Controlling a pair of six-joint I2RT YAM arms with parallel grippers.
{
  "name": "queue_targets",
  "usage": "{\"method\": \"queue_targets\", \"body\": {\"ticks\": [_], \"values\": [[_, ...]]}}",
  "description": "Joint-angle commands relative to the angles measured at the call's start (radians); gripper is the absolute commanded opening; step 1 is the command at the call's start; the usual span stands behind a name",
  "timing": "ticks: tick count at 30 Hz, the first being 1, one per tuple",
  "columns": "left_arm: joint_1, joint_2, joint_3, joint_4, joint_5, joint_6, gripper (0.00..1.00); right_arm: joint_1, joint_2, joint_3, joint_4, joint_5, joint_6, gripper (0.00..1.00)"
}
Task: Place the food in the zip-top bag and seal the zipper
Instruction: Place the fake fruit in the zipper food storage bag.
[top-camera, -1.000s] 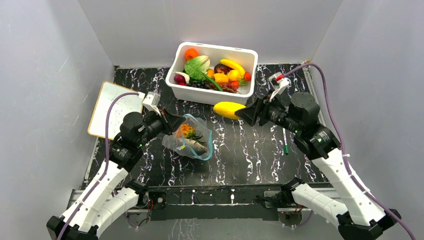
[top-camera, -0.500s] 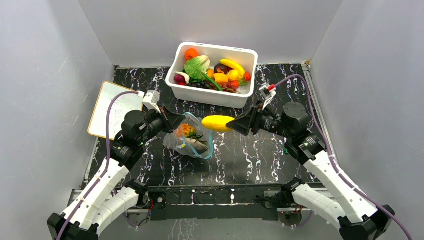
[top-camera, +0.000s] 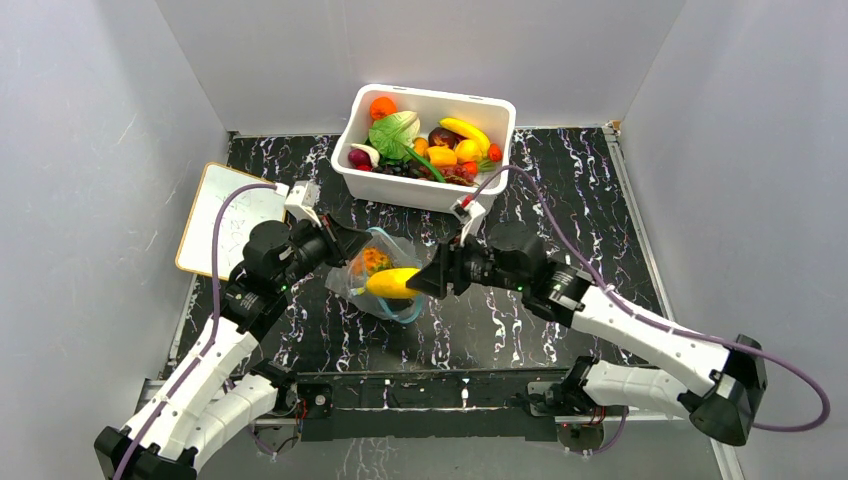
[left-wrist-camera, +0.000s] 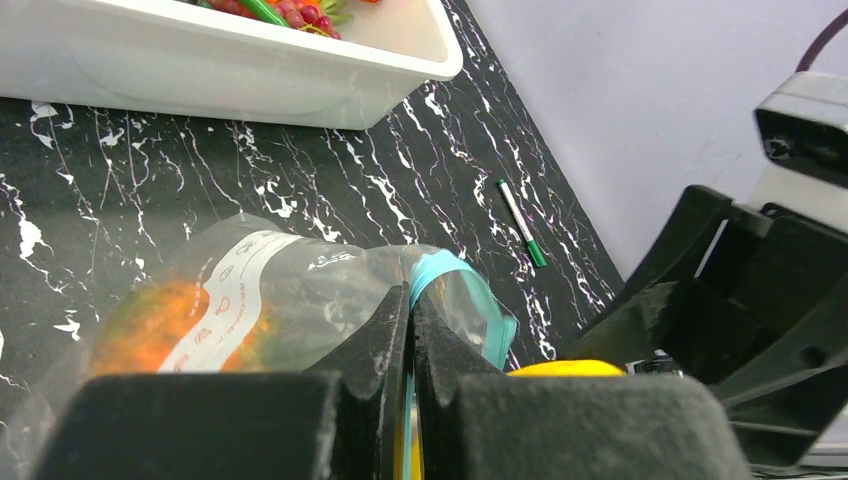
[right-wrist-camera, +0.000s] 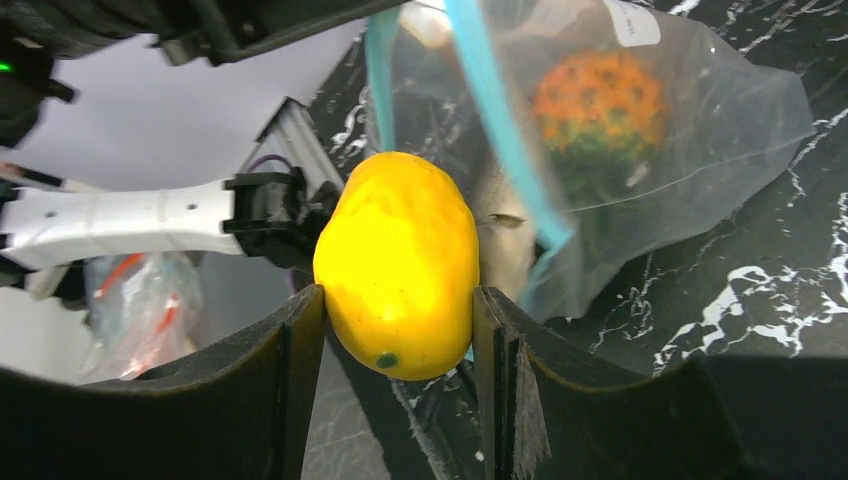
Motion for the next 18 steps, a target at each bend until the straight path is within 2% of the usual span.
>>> {"method": "queue_targets", "body": {"ticks": [1, 7, 12, 18], "values": [[-0.003, -0.033, 0.046, 0.022, 0.039, -0.035, 0.00, 0.060, 0.044, 0.070, 0.055, 0.203, -0.069, 0.27], [-0.003, -0.048, 0.050, 0.011, 0.079, -0.074, 0.00, 0.109, 0.157, 0.112, 0.047, 0.339, -0.159, 0.26], [-0.003, -0.045, 0.062, -0.033, 0.096, -0.080, 0.00, 0.158, 0.173, 0.097, 0.055, 0.550, -0.188, 0.26], [-0.004, -0.038, 0.054, -0.027, 0.116, -0.088, 0.00, 0.161, 0.185, 0.035, 0.210, 0.493, -0.234, 0.26]]}}
